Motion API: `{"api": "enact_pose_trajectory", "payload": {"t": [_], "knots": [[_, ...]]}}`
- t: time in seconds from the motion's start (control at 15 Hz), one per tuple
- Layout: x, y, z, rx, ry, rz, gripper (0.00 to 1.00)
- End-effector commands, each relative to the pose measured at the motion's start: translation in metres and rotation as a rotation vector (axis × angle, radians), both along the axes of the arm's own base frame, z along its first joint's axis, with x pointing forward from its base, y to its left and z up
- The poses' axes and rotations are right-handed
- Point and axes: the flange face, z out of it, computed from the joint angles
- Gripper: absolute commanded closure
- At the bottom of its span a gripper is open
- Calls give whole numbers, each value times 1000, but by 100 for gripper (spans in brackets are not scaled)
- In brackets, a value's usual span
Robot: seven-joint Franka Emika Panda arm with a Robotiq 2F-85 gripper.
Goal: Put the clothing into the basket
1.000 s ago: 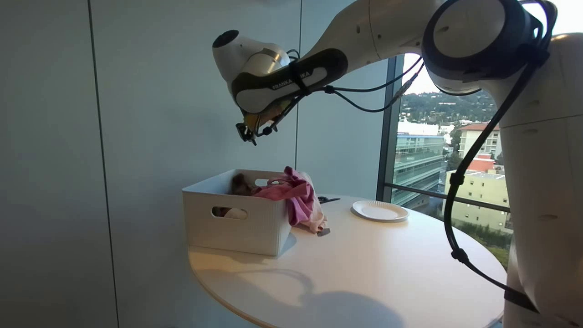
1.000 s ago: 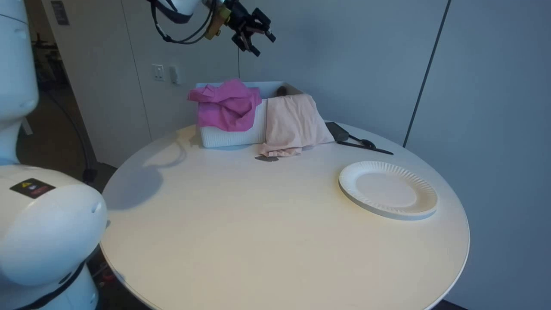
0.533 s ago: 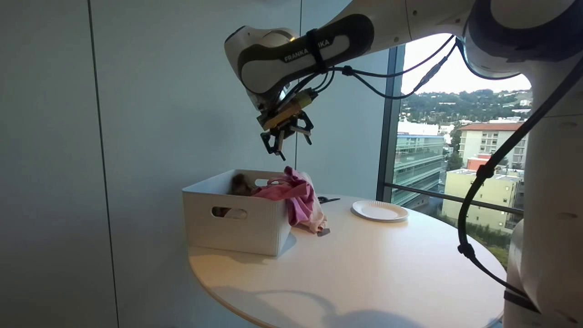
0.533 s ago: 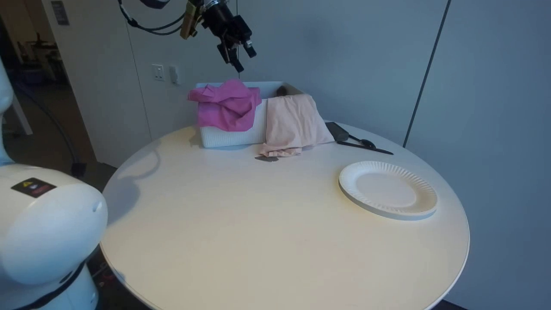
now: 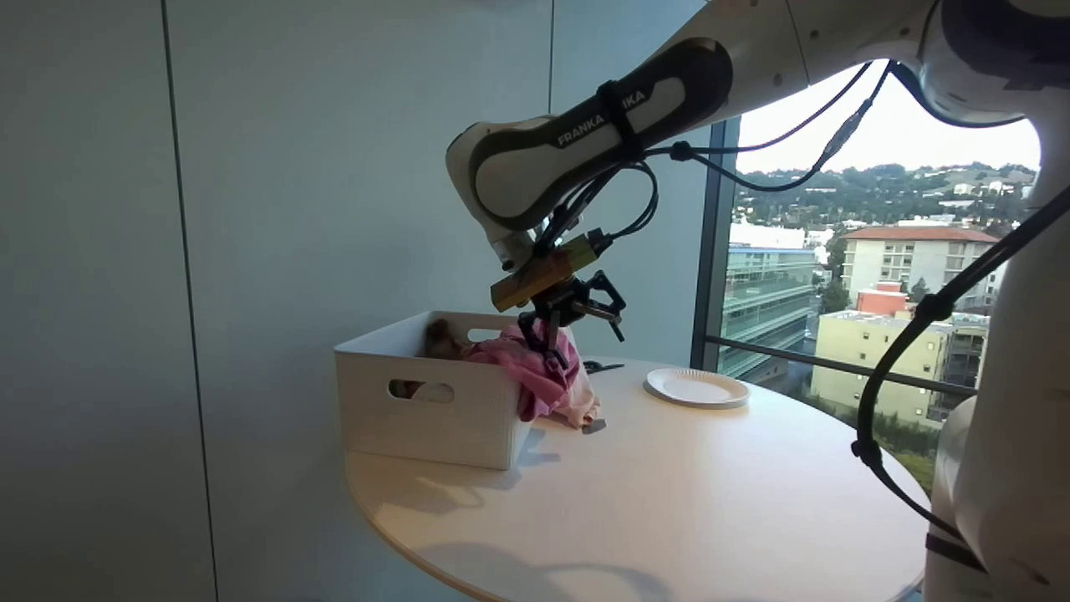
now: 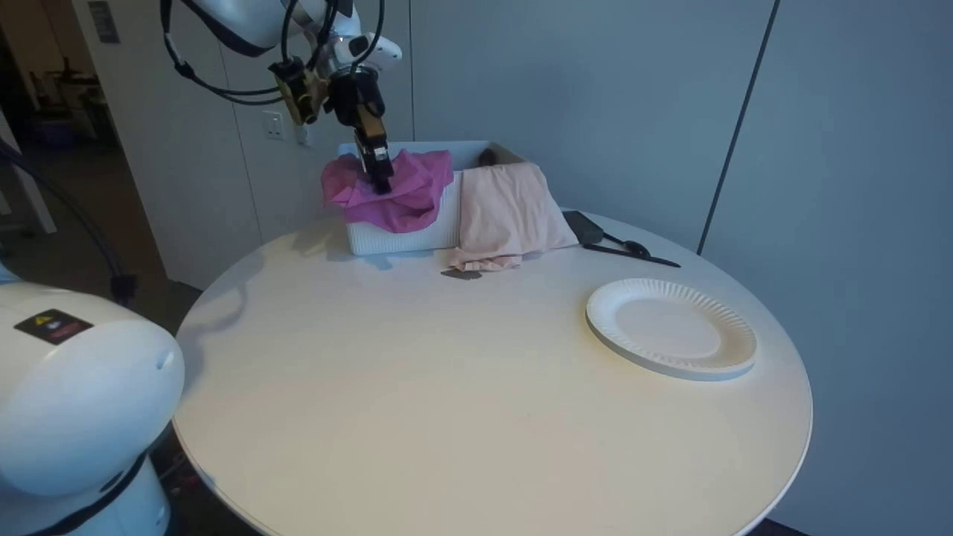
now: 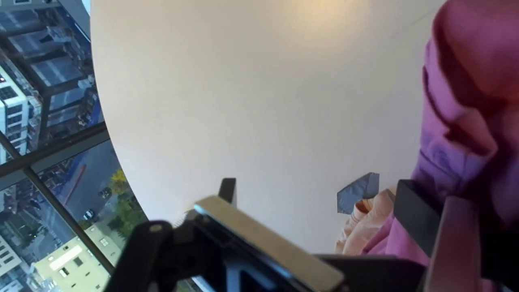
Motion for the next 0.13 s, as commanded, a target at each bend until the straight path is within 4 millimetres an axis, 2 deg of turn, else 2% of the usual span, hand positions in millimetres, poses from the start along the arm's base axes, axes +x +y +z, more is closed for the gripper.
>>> {"api": "enact_pose_trajectory", "payload": {"t": [0.0, 0.07], "knots": [[-1, 0, 1, 0, -1, -4, 0], [-2, 0, 2, 0, -4, -5, 0]]}}
